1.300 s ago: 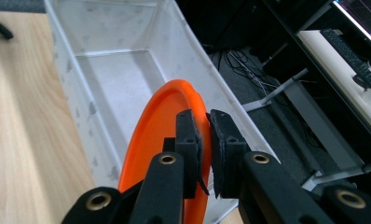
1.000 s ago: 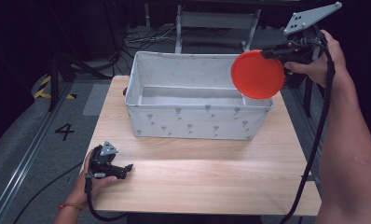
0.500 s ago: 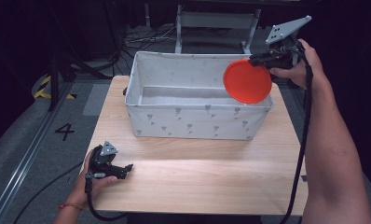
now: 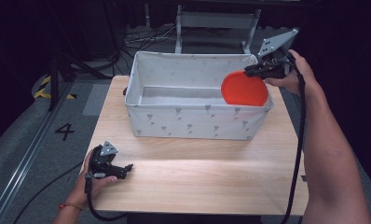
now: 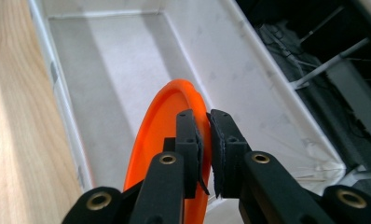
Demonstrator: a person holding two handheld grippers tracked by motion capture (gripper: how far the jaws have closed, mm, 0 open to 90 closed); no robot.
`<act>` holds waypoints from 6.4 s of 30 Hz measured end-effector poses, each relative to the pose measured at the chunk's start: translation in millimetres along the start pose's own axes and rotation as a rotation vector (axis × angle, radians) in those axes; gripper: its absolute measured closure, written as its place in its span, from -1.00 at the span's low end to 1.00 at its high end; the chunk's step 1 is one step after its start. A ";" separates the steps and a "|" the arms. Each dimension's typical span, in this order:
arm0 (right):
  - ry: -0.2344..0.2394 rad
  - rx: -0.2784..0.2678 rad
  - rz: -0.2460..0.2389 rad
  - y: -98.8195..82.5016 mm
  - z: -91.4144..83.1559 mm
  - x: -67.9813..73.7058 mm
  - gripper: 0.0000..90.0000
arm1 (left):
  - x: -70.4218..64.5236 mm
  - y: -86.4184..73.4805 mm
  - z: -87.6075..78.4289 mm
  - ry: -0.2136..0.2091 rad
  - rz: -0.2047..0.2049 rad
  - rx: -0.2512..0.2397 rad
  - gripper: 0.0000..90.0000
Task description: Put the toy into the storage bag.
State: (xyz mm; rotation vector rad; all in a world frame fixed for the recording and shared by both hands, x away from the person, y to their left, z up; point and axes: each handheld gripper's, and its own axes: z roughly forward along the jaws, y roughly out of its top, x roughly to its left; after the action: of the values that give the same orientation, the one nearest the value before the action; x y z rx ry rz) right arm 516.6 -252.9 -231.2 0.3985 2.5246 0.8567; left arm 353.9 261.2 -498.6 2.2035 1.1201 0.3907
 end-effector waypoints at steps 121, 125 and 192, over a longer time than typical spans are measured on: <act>-0.335 -0.033 0.341 -162.4 -5.4 144.2 -0.65 | 0.7 -0.2 -0.1 -0.004 0.007 0.003 -0.99; -0.321 -0.014 0.361 -172.4 1.3 145.0 -0.63 | 0.7 -0.1 -0.1 -0.004 0.007 0.003 -0.99; -0.227 0.021 0.702 -305.0 28.2 194.5 -0.67 | -1.0 0.1 -0.1 0.010 -0.011 0.005 -0.99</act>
State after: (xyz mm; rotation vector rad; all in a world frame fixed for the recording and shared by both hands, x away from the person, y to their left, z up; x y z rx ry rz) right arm 324.6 -394.6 -504.5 1.3546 2.1835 0.9486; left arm 353.3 260.4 -498.5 2.2016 1.1392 0.3955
